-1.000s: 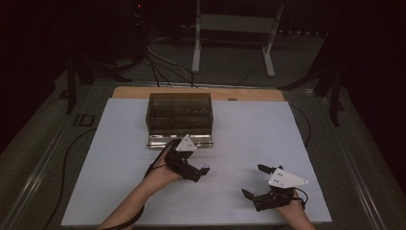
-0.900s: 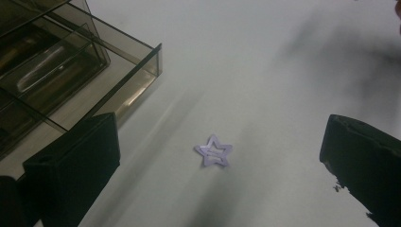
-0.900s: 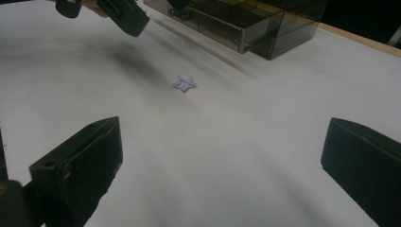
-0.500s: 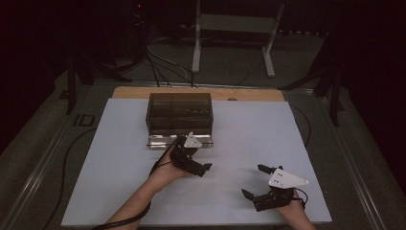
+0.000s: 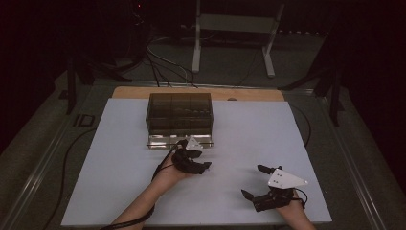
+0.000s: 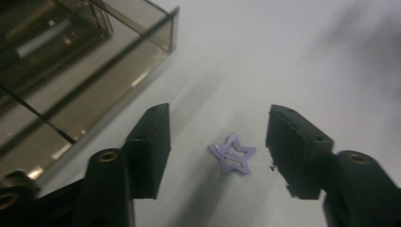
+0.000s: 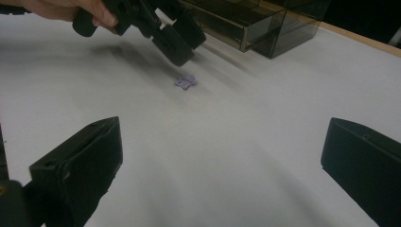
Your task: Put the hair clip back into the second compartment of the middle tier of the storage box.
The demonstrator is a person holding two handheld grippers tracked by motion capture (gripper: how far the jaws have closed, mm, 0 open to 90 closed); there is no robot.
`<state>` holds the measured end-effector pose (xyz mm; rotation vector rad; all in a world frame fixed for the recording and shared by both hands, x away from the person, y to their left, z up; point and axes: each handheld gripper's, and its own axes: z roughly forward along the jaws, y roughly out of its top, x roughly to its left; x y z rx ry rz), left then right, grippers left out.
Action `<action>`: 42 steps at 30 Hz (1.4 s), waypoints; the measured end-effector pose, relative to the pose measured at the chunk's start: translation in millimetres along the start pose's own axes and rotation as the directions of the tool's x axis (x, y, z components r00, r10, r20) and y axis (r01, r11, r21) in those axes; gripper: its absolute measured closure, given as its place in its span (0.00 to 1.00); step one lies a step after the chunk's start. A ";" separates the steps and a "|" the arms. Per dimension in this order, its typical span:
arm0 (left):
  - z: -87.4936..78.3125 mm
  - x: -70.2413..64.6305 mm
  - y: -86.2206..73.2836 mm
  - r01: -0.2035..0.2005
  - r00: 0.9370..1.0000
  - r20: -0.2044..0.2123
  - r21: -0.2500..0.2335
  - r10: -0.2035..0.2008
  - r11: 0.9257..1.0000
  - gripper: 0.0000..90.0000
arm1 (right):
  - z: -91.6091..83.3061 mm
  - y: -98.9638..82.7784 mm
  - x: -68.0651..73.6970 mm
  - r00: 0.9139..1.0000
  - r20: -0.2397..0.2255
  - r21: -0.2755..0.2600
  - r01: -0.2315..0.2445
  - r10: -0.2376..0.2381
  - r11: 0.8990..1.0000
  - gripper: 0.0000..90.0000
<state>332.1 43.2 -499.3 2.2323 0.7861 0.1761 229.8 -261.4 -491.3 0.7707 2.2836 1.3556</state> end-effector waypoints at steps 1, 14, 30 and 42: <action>1.1 -0.3 -0.5 -0.001 1.000 0.004 0.005 0.001 1.000 0.50 | -0.1 0.0 -0.2 1.000 0.000 -0.002 0.000 0.000 1.000 0.00; 12.9 -3.7 -7.2 -0.001 1.000 -0.008 0.048 0.001 0.999 0.60 | 0.2 -0.2 -0.5 1.000 -0.001 -0.002 -0.003 0.003 1.000 0.00; 16.6 -13.7 -8.1 -0.054 0.998 -0.030 0.076 0.057 0.996 0.78 | 0.9 -0.1 0.6 1.000 0.002 0.005 0.008 -0.008 1.000 0.00; 11.4 -13.7 -6.0 -0.038 0.999 0.021 0.051 0.037 0.998 0.96 | 1.0 -0.2 0.6 1.000 0.003 0.007 0.007 -0.007 1.000 0.00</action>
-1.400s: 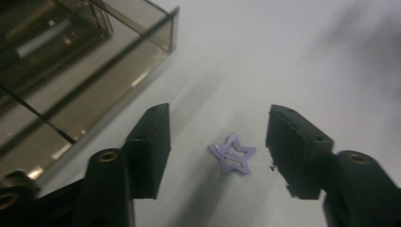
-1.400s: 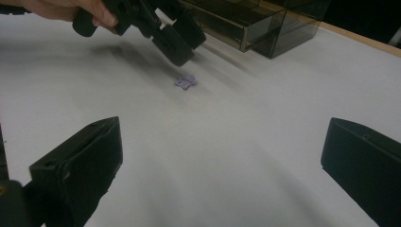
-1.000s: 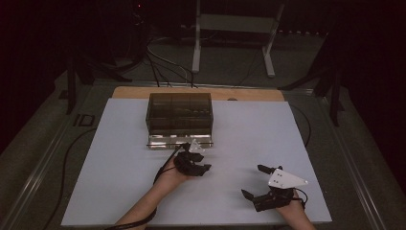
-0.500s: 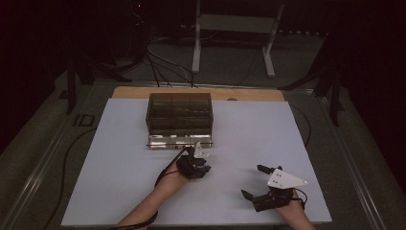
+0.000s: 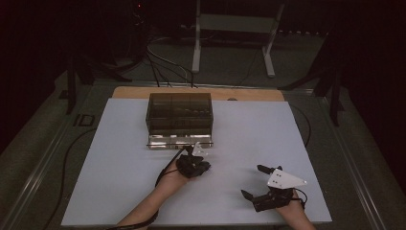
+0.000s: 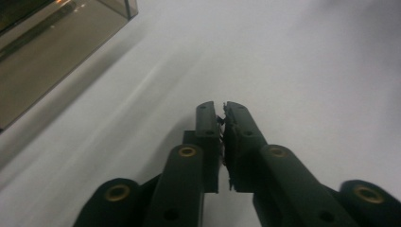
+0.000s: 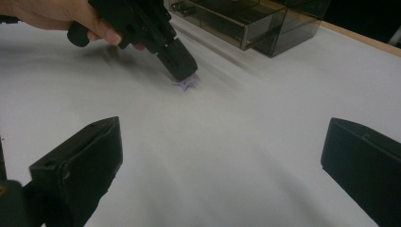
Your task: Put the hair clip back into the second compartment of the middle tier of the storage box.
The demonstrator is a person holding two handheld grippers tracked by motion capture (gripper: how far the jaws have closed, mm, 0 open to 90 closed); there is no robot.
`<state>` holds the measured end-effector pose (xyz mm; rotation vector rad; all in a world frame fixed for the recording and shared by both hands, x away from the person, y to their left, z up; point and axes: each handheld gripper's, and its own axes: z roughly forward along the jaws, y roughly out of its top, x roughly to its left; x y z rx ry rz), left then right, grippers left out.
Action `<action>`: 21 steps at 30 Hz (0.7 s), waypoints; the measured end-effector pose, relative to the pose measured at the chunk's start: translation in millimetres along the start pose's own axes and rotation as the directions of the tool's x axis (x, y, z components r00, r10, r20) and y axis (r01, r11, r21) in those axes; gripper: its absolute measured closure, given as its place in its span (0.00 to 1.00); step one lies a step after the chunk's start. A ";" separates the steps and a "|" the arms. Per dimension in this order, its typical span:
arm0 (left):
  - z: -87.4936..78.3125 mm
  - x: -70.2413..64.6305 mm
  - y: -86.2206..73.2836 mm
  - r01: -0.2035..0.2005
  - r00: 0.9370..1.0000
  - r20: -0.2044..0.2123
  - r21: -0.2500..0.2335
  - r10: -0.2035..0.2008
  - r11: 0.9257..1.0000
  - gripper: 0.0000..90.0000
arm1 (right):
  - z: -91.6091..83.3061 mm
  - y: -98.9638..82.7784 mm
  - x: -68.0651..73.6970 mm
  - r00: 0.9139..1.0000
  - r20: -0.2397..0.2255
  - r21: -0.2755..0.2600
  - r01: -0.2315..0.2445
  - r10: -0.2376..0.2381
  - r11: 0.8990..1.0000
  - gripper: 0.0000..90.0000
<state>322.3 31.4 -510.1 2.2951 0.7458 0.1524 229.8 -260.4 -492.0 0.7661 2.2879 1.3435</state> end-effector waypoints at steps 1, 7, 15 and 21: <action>-0.5 -1.0 0.1 -0.012 1.000 0.001 -0.001 0.012 1.000 0.97 | 0.1 0.0 -0.1 1.000 0.000 0.001 0.001 -0.001 1.000 0.00; -0.2 -4.1 1.7 -0.028 1.000 -0.001 -0.005 0.028 1.000 0.99 | 0.4 0.0 0.0 1.000 0.000 0.002 0.003 -0.003 1.000 0.00; -1.8 -4.2 4.7 -0.034 0.999 -0.015 -0.011 0.034 0.999 0.99 | 0.1 -0.1 -0.3 1.000 0.000 0.001 0.002 -0.002 1.000 0.00; -7.3 -3.1 5.2 -0.029 1.000 -0.006 -0.013 0.029 0.999 0.99 | 0.1 -0.1 -0.4 1.000 -0.001 0.000 0.001 -0.001 1.000 0.00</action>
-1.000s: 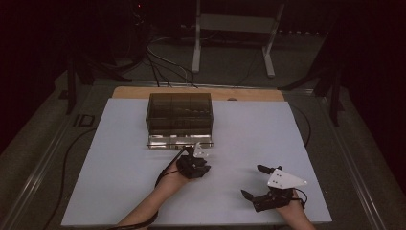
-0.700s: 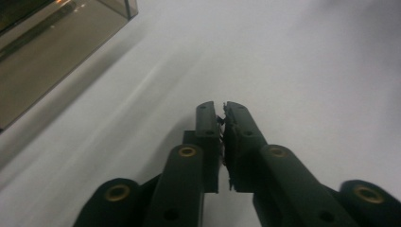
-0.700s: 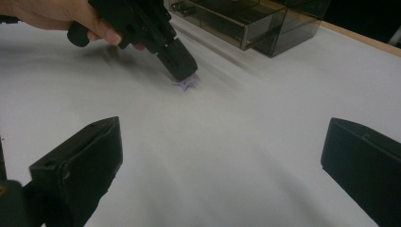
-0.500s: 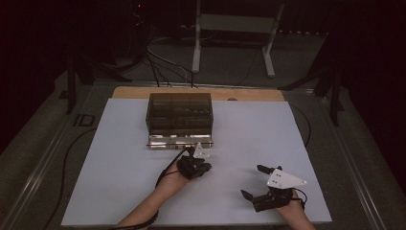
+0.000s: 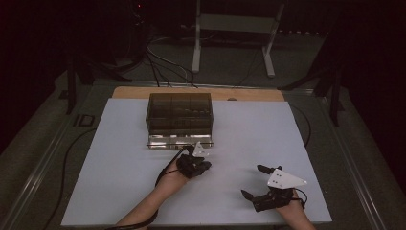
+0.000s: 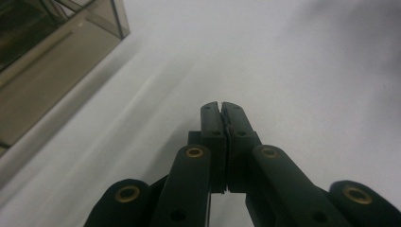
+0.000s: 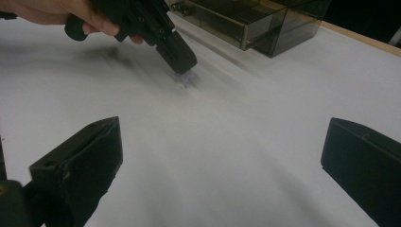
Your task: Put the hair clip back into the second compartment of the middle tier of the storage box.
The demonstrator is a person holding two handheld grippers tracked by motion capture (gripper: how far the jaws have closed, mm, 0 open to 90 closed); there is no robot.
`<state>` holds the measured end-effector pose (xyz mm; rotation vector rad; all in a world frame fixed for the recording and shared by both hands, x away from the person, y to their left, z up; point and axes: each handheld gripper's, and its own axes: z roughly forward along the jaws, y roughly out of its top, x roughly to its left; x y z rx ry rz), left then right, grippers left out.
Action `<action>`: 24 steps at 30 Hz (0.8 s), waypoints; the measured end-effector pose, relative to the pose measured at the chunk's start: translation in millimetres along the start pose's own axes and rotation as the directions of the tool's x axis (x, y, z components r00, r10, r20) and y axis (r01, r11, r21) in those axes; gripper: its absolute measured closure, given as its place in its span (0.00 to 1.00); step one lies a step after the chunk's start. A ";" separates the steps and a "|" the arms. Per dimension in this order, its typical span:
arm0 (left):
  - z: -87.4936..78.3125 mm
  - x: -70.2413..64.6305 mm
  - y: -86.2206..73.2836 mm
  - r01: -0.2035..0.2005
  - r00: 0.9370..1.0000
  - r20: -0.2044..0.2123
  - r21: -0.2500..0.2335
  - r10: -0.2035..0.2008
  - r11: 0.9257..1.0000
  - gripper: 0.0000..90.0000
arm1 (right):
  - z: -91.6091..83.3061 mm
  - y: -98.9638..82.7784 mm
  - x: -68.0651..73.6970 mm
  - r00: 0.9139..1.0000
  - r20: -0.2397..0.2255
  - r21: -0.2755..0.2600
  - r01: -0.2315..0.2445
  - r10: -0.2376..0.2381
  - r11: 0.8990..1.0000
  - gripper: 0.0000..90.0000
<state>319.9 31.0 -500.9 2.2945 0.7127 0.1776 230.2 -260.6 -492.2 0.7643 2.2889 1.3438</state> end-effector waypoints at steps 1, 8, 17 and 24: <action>-0.9 0.2 0.0 0.001 1.000 -0.003 -0.006 -0.001 1.000 0.99 | 0.1 0.0 0.0 1.000 0.000 0.001 0.001 -0.001 1.000 0.00; -9.5 2.5 0.6 0.011 1.000 0.003 -0.017 -0.011 1.000 0.99 | 0.2 0.0 0.0 1.000 0.001 0.000 0.000 0.000 1.000 0.00; -21.7 6.6 0.7 0.021 1.000 0.008 -0.034 -0.021 0.999 0.99 | 0.8 -0.2 0.1 1.000 0.000 0.003 0.000 0.000 1.000 0.00; -31.4 10.2 0.5 0.029 1.000 0.000 -0.046 -0.029 0.999 0.99 | 1.4 -0.2 0.1 1.000 0.001 0.003 0.002 -0.002 1.000 0.00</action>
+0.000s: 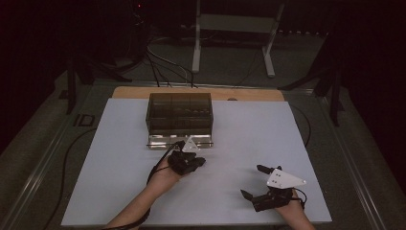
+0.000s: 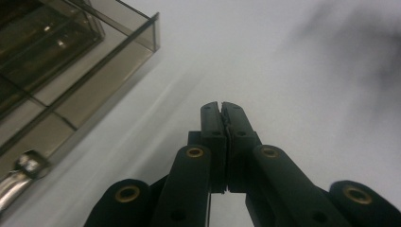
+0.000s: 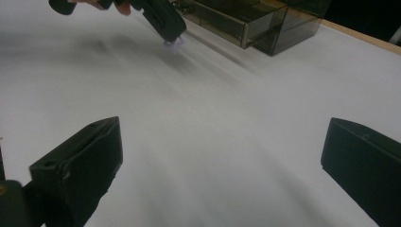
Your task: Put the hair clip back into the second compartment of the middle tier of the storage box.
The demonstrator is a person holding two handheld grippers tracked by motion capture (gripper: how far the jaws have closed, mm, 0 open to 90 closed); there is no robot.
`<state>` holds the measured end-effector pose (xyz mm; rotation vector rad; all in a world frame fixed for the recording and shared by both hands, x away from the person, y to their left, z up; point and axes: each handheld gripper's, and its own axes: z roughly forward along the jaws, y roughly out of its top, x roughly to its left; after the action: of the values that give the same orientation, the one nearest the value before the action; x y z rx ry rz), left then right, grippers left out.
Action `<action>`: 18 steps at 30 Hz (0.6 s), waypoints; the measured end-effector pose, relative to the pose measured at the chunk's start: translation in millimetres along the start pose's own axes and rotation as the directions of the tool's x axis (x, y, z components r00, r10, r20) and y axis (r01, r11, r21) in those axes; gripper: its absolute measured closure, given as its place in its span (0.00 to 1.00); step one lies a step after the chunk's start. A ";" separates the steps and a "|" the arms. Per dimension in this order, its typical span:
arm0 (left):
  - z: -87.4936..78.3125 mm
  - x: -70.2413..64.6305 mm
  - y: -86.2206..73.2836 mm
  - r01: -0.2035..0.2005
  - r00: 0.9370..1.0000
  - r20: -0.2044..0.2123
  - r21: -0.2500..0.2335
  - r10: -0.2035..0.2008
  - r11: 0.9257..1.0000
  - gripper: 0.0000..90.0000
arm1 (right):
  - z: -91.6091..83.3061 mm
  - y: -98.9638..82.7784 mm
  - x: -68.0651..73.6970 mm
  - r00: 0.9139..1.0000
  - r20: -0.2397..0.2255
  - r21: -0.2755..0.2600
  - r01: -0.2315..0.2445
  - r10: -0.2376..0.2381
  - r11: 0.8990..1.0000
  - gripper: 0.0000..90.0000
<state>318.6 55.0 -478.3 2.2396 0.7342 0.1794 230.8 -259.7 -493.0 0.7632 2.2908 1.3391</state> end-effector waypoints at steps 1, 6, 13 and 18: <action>-1.7 0.7 0.2 0.003 1.000 0.002 -0.001 -0.003 1.000 0.99 | 0.0 0.0 0.0 1.000 0.000 0.000 0.000 0.000 1.000 0.00; -8.8 4.5 0.4 0.009 1.000 -0.006 -0.009 -0.009 1.000 0.99 | 0.1 -0.1 0.0 1.000 -0.001 0.001 -0.003 0.003 1.000 0.00; -16.7 9.4 1.2 0.016 1.000 -0.011 -0.019 -0.016 1.000 0.99 | 0.3 -0.1 0.0 1.000 0.000 0.002 -0.003 0.003 1.000 0.00; -24.9 14.1 3.3 0.019 1.000 -0.022 -0.026 -0.020 0.999 0.99 | 0.6 -0.1 -0.1 1.000 0.000 0.003 -0.003 0.003 1.000 0.00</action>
<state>323.3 76.6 -459.8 2.2080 0.7610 0.2034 231.2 -259.4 -493.3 0.7678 2.2935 1.3375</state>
